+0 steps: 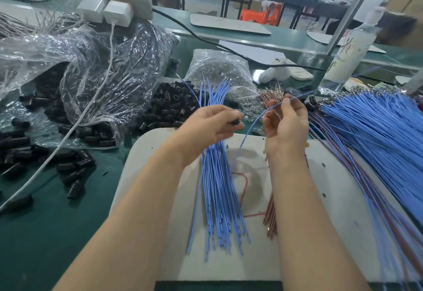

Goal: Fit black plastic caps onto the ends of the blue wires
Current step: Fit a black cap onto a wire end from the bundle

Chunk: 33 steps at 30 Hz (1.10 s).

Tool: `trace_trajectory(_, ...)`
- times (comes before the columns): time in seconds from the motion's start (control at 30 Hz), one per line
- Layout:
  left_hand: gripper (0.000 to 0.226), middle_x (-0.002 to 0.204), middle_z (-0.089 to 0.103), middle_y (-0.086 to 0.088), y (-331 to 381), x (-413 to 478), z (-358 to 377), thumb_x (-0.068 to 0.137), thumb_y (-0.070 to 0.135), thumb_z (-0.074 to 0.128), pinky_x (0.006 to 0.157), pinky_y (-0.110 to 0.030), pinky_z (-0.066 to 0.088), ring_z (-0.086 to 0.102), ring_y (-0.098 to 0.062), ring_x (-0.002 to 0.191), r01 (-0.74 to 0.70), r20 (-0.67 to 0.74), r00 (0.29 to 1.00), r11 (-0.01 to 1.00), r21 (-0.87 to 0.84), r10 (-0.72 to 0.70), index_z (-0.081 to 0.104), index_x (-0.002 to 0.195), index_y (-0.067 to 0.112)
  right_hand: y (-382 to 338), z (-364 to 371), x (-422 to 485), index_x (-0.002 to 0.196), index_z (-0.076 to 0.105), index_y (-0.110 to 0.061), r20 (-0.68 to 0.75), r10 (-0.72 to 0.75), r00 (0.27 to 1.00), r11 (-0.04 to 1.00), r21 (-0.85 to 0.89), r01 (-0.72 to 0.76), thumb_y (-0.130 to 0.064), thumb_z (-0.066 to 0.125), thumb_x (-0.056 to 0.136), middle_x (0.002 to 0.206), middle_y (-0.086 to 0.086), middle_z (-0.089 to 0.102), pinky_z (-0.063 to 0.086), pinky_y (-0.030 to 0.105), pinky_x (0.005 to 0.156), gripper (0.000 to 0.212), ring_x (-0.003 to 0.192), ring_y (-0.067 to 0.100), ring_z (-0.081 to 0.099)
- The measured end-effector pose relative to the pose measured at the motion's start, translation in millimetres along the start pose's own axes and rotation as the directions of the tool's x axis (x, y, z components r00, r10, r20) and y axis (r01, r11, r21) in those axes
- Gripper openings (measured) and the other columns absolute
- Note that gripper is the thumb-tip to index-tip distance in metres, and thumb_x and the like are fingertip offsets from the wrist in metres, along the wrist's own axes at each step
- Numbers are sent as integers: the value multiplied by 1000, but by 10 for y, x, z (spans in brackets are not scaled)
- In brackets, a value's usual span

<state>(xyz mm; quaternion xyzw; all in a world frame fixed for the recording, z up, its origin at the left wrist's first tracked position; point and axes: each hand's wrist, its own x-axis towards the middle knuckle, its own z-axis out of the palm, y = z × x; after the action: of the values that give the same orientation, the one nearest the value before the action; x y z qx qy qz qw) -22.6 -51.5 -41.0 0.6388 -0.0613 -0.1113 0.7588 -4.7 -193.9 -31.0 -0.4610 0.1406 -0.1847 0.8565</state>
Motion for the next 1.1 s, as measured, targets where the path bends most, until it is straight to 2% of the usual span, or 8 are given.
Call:
trace_trajectory(0.13, 11, 100, 73, -3, -57, -34, 56, 92, 13, 58, 79, -20, 54, 70, -13, 91, 33, 199, 979, 998, 54, -43, 67, 85, 13, -10, -20, 47, 92, 54, -18, -18, 23, 1000, 994, 112, -21, -11, 48, 98, 71, 1, 62, 46, 18, 51, 11, 50, 8, 54)
trace_trajectory(0.33, 12, 81, 73, -1, -24, 13, 11, 91, 9, 58, 72, -17, 53, 68, -8, 77, -65, 23, 997, 992, -108, 68, 68, 86, 12, 162, 60, -59, 78, 66, -12, 400, 177, 899, 879, -476, 38, -14, 53, 96, 66, 2, 66, 51, 29, 61, 22, 59, 13, 60)
trace_trajectory(0.43, 3, 82, 68, 8, -90, 51, -6, 91, 17, 62, 76, -19, 46, 63, -4, 77, -139, -195, 953, 910, 392, 230, 64, 89, 16, 197, 51, -45, 80, 64, -17, 349, -53, 935, 787, -561, 255, -19, 50, 98, 68, -2, 62, 50, 30, 66, 23, 60, 8, 57)
trace_trajectory(0.5, 8, 86, 66, 8, -121, 53, -13, 89, 22, 63, 77, -17, 42, 60, -4, 81, -143, -250, 879, 724, 675, 407, 64, 94, 16, 167, 39, -26, 84, 61, -20, 265, -140, 954, 845, -470, 255, -22, 45, 101, 68, -3, 60, 49, 25, 61, 24, 54, 3, 57)
trace_trajectory(0.57, 10, 87, 67, 4, -128, 48, -20, 89, 19, 64, 79, -20, 46, 61, -10, 83, -169, -268, 830, 679, 714, 489, 65, 97, 13, 138, 46, -35, 88, 61, -21, 233, -162, 959, 920, -315, 232, -23, 40, 103, 69, -2, 61, 52, 23, 60, 25, 56, 4, 61)
trace_trajectory(0.77, 19, 84, 64, 8, -145, 56, -32, 87, 4, 62, 79, -15, 50, 64, -12, 82, -196, -306, 826, 750, 632, 473, 62, 93, 22, 110, 69, -108, 85, 66, -21, 265, -246, 932, 892, -314, 325, -27, 42, 102, 62, -9, 53, 40, 19, 51, 30, 51, 2, 46)
trace_trajectory(0.97, 23, 84, 65, 7, -141, 56, -35, 87, -1, 60, 63, -5, 47, 61, -5, 77, -190, -358, 825, 810, 555, 438, 60, 90, 22, 60, 107, -141, 84, 51, -12, 236, -281, 930, 935, -154, 321, -19, 37, 104, 71, 7, 64, 51, 20, 52, 25, 52, 10, 62)
trace_trajectory(1.1, 23, 85, 65, 6, -136, 60, -35, 88, -1, 58, 67, -7, 47, 62, -6, 80, -180, -361, 829, 816, 550, 426, 60, 92, 22, 74, 127, -170, 84, 48, -12, 240, -347, 907, 904, -173, 392, -20, 35, 104, 70, 7, 64, 55, 24, 56, 25, 54, 12, 65)
